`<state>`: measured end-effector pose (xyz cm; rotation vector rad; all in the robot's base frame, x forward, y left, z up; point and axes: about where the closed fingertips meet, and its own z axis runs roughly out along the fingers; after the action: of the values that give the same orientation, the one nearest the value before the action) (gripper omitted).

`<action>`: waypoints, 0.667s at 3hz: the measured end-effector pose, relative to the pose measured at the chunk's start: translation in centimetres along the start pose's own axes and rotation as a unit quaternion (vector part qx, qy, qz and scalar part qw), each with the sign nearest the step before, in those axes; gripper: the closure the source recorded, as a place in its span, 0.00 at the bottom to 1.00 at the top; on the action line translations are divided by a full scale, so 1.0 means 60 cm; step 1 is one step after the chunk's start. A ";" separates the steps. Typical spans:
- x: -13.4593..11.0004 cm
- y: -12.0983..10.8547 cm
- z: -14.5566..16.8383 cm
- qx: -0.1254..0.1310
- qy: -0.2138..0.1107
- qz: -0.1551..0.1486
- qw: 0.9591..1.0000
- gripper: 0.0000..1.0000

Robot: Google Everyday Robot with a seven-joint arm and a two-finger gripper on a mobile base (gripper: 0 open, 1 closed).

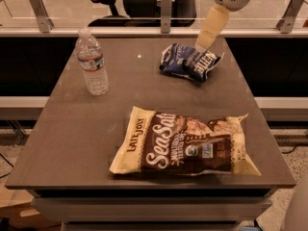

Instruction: Pick blue chip bag

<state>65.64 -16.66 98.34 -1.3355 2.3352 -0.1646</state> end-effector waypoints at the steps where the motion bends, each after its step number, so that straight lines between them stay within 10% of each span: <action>1: -0.016 -0.009 0.019 0.017 -0.022 0.007 1.000 0.00; 2: -0.035 -0.006 0.061 0.020 -0.004 0.001 1.000 0.00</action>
Offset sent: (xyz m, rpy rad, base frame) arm 0.0316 0.0394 -0.0537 -0.0912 0.0554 -0.0083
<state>68.41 -14.67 95.84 -1.3114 2.3143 -0.2026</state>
